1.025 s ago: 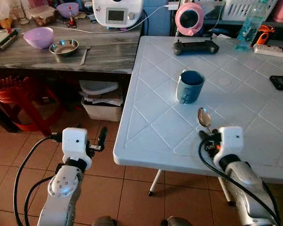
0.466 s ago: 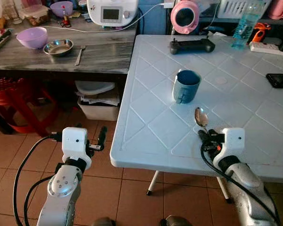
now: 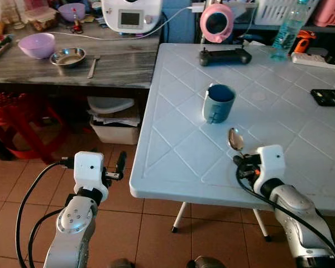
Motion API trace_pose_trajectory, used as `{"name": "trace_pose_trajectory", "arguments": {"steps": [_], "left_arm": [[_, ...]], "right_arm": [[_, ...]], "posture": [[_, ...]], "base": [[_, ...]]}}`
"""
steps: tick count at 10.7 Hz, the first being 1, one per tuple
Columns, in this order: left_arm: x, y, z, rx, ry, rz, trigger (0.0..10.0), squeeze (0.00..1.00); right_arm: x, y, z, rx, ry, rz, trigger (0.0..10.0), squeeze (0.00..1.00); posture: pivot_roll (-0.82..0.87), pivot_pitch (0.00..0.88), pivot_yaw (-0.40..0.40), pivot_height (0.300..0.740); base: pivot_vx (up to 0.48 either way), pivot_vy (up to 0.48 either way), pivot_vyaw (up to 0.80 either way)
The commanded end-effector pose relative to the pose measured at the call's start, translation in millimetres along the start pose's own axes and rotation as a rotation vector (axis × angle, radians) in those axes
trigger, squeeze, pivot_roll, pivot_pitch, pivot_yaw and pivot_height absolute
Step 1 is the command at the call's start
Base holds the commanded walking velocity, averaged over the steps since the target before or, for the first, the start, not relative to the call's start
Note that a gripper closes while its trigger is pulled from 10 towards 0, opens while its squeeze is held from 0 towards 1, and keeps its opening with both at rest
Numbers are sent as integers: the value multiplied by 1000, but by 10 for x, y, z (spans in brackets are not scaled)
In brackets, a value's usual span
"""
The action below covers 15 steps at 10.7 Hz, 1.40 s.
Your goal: Setting the table
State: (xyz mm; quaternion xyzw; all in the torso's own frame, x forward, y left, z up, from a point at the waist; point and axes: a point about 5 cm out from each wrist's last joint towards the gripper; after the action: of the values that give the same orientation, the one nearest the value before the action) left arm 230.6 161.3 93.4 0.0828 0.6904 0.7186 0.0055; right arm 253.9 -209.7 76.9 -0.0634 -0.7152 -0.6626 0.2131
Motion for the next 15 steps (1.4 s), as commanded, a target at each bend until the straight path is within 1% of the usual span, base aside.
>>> {"name": "trace_pose_trajectory", "arguments": {"steps": [1, 2, 3, 5, 6, 7, 8, 9, 11, 12, 14, 15], "left_arm": [[11, 23, 16, -16, 2, 0, 10000, 0], [3, 31, 17, -16, 3, 0, 10000, 0], [7, 33, 14, -16, 3, 1, 10000, 0], [24, 0, 36, 0, 33, 15, 10000, 0], [19, -26, 76, -38, 63, 25, 10000, 0], [9, -38, 103, -69, 89, 27, 10000, 0], [-28, -22, 160, -164, 136, 14, 10000, 0], [-51, -19, 193, -181, 166, 11, 10000, 0], [-100, -4, 183, -173, 176, -3, 10000, 0], [-107, -29, 162, -160, 180, 2, 10000, 0], [-114, -59, 124, -164, 183, 1, 10000, 0], [-136, -56, 113, -158, 181, -4, 10000, 0]], "right_arm": [[36, -530, -23, -28, -31, 288, 0, 0], [13, -494, -76, 1, -71, 289, 0, 0], [2, -478, -84, 10, -82, 287, 0, 0], [-70, -290, 65, -49, -50, 174, 0, 0], [-92, -208, 233, -117, 30, 123, 0, 0], [-104, -133, 389, -153, 104, 86, 0, 0], [-147, -10, 574, -189, 163, 25, 0, 0], [-184, 56, 611, -204, 161, -4, 0, 0], [-272, 240, 636, -238, 142, -67, 0, 0], [-289, 259, 655, -240, 152, -61, 0, 0], [-300, 263, 686, -232, 164, -57, 0, 0], [-300, 335, 674, -224, 153, -102, 0, 0]], "posture": [[-9, 97, 73, 740], [-9, 100, 73, 740], [-8, 101, 74, 740], [-7, 100, 68, 740], [-8, 95, 66, 740], [-10, 87, 64, 740], [-9, 65, 61, 740], [-10, 52, 58, 740], [-17, 41, 52, 740], [-21, 36, 45, 740], [-26, 31, 39, 740], [-33, 30, 37, 740]], "base": [[0, 0, 0], [0, 0, 0], [0, 0, 0], [0, 0, 0], [0, 244, 0], [0, 480, 0], [0, 480, 0], [0, 480, 0], [0, 480, 0], [0, 480, 0], [0, 480, 0], [0, 480, 0]]}}
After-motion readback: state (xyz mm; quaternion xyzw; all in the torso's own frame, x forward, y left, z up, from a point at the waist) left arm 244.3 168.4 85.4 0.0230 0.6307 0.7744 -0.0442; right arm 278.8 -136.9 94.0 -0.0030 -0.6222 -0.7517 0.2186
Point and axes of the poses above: a point about 5 cm out from each wrist's last joint towards the gripper, its own x axis pointing back from the gripper into the wrist, its own y axis along the axis of the wrist's last joint, z = x × y
